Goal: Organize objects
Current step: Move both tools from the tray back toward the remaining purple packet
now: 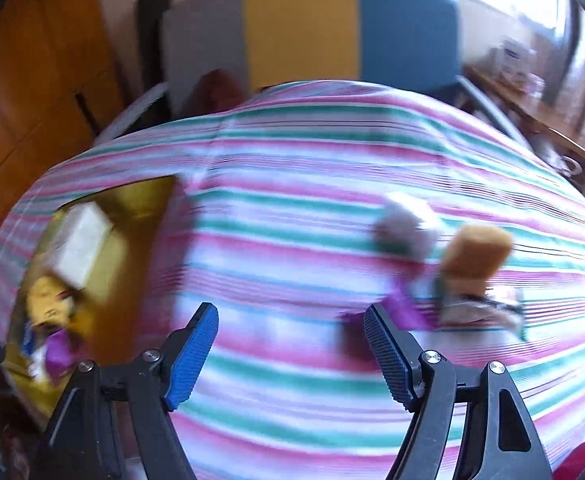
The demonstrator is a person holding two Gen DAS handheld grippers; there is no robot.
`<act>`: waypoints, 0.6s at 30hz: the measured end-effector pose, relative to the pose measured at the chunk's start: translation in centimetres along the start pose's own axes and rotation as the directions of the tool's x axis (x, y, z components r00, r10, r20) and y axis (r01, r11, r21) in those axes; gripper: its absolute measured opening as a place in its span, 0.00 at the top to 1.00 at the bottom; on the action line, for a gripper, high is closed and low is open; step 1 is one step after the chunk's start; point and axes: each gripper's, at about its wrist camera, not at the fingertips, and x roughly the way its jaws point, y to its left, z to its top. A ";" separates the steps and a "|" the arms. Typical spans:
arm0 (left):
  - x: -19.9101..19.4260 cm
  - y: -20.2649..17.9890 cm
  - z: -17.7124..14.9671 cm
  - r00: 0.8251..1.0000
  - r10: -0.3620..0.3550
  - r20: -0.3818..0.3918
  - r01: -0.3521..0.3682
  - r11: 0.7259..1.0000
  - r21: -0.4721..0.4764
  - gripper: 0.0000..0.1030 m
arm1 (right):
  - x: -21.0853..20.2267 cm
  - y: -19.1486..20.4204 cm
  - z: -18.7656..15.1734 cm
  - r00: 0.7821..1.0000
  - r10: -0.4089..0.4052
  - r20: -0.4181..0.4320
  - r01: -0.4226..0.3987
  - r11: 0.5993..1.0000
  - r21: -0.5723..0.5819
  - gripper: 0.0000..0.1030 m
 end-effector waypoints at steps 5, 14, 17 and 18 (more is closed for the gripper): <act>0.6 -2.0 0.7 1.000 -0.017 -0.004 0.017 0.999 0.038 0.29 | 1.1 -6.2 0.8 0.994 -0.107 0.031 0.103 0.988 0.112 0.26; 2.0 -6.8 2.2 0.997 -0.075 -0.017 0.076 0.990 0.119 0.32 | 1.4 -12.9 1.2 0.989 -0.145 0.041 0.123 0.931 0.343 0.27; 2.4 -8.5 2.9 0.995 -0.102 -0.020 0.104 0.985 0.136 0.33 | 1.4 -13.4 1.1 0.988 -0.150 0.036 0.127 0.922 0.366 0.27; 2.6 -9.2 3.2 0.993 -0.117 -0.023 0.119 0.983 0.141 0.34 | 1.3 -13.7 1.0 0.987 -0.153 0.037 0.128 0.917 0.377 0.27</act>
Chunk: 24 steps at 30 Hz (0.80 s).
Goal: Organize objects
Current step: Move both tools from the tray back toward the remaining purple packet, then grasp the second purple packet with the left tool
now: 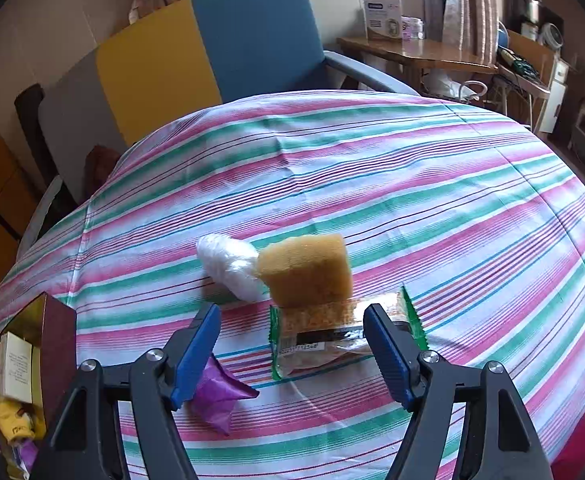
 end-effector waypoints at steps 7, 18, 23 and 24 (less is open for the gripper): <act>1.4 -3.6 1.7 0.995 -0.095 -0.010 0.095 0.995 0.034 0.39 | 0.2 -2.1 0.1 1.000 -0.003 -0.015 0.005 0.994 0.107 0.27; 7.0 -12.2 3.4 0.964 -0.240 -0.118 0.256 0.956 0.145 0.44 | 0.2 -3.3 0.4 0.999 0.034 -0.019 -0.030 0.983 0.180 0.27; 10.7 -16.2 3.9 0.943 -0.289 -0.168 0.321 0.923 0.213 0.47 | 0.5 -4.0 0.4 0.997 0.063 -0.036 -0.054 0.976 0.213 0.27; 11.3 -16.9 4.1 0.939 -0.301 -0.169 0.333 0.917 0.218 0.47 | 0.6 -4.1 0.4 0.997 0.066 -0.038 -0.056 0.974 0.220 0.27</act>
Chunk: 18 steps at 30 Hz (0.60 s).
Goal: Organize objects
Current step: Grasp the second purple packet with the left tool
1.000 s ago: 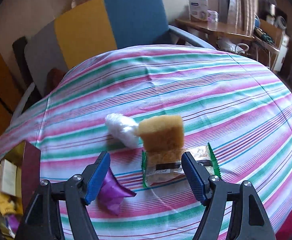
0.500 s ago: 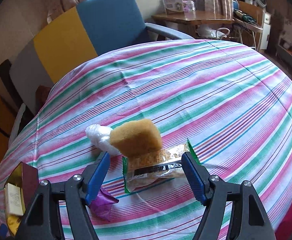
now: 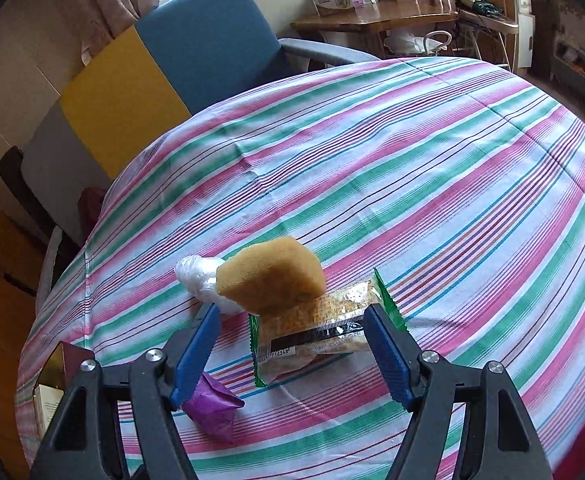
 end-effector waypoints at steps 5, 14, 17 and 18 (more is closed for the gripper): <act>3.1 -0.9 1.6 0.999 -0.035 -0.022 0.035 0.999 0.019 0.47 | 0.5 -0.6 0.2 1.000 0.017 -0.021 -0.017 1.000 0.024 0.27; 7.0 -1.0 2.0 0.996 -0.025 -0.089 0.026 1.000 0.003 0.67 | 0.8 -0.1 0.2 1.000 -0.008 -0.026 0.009 1.000 0.015 0.27; 6.4 -0.3 1.4 0.997 -0.009 -0.081 0.007 1.000 -0.020 0.68 | 0.6 -0.1 0.2 1.000 -0.022 -0.013 0.022 1.000 0.011 0.27; 5.9 0.2 1.1 0.997 -0.007 -0.076 0.004 0.999 -0.038 0.69 | 0.6 -0.1 0.2 1.000 -0.027 -0.013 0.027 1.000 0.009 0.28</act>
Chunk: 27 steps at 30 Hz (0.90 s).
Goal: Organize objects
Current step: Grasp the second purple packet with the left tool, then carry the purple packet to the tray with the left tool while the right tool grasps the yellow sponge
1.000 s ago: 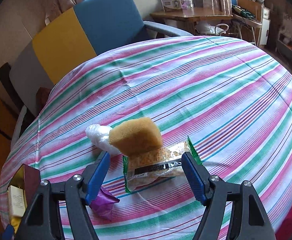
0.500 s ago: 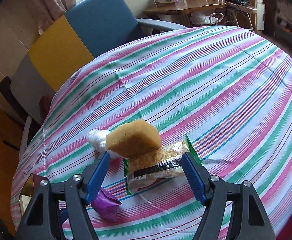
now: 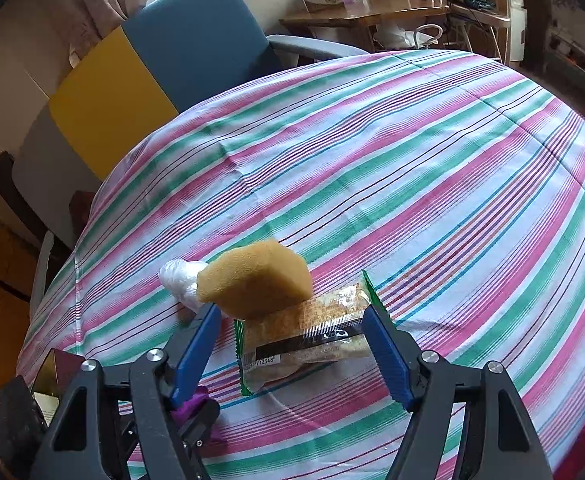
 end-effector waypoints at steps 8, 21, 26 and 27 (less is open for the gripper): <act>-4.8 0.3 -2.7 0.997 0.010 0.079 -0.008 1.000 -0.021 0.70 | 0.2 -0.2 0.1 0.999 -0.046 0.012 0.046 0.999 -0.006 0.33; -11.9 3.1 -5.8 0.985 0.014 0.173 0.005 0.994 -0.109 0.70 | 3.2 3.6 0.6 0.993 -0.106 0.047 0.114 0.972 -0.204 0.28; -14.0 4.9 -6.7 0.979 0.027 0.200 0.007 0.986 -0.165 0.70 | 4.0 4.1 0.8 0.992 -0.115 0.052 0.125 0.962 -0.244 0.25; -14.4 5.3 -6.9 0.978 0.030 0.205 0.008 0.984 -0.179 0.70 | 4.2 4.0 0.8 0.992 -0.118 0.051 0.127 0.962 -0.241 0.25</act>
